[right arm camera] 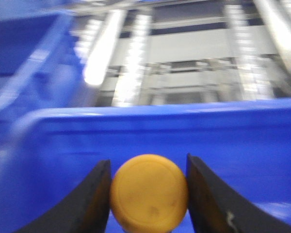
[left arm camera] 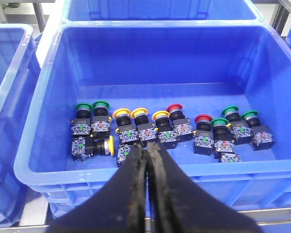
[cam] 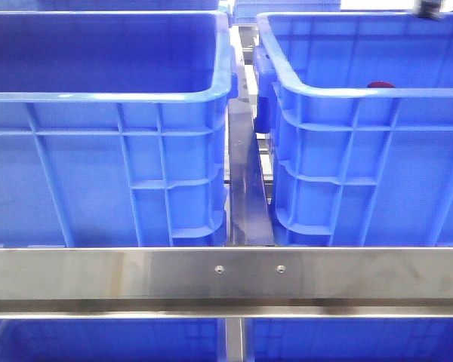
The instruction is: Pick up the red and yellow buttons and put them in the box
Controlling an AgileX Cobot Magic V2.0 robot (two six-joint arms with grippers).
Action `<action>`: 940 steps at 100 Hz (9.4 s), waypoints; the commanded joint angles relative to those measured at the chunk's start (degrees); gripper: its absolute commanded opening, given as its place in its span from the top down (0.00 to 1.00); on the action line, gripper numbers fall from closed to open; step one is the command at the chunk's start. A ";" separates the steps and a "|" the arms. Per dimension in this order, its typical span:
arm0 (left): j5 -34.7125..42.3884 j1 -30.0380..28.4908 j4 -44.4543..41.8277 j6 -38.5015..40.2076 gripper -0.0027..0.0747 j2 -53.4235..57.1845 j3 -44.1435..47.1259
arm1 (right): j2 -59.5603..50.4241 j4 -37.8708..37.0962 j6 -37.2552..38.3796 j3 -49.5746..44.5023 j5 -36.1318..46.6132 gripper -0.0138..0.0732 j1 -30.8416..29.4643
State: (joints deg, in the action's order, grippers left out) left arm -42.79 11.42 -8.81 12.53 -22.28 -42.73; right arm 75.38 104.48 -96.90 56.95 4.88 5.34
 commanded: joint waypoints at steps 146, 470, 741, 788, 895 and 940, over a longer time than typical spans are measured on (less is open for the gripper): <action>4.33 -0.21 -0.19 0.61 0.99 -0.50 -1.34 | 28.59 2.16 -3.14 16.48 -14.56 0.69 -15.31; 4.43 -0.21 -0.19 0.61 0.99 -0.50 -1.34 | -38.68 2.16 -3.72 -30.54 -22.87 0.97 -15.31; 45.42 -9.09 0.26 -1.26 0.99 24.46 45.31 | -38.68 2.16 -3.72 -30.65 -23.12 0.97 -15.31; 45.42 -9.09 0.26 -1.26 0.99 24.46 45.31 | -38.68 2.16 -3.72 -30.65 -23.12 0.97 -15.31; 45.42 -9.09 0.26 -1.26 0.99 24.46 45.31 | -43.37 -39.41 36.18 -28.28 -18.99 0.97 -15.31; 45.42 -9.09 0.26 -1.26 0.99 24.46 45.31 | -50.33 -96.52 90.60 -29.34 -10.74 0.97 -4.64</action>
State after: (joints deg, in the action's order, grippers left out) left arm -2.12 2.41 -8.94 11.16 0.35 0.30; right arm 25.58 18.97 -17.66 26.58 -13.02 -0.93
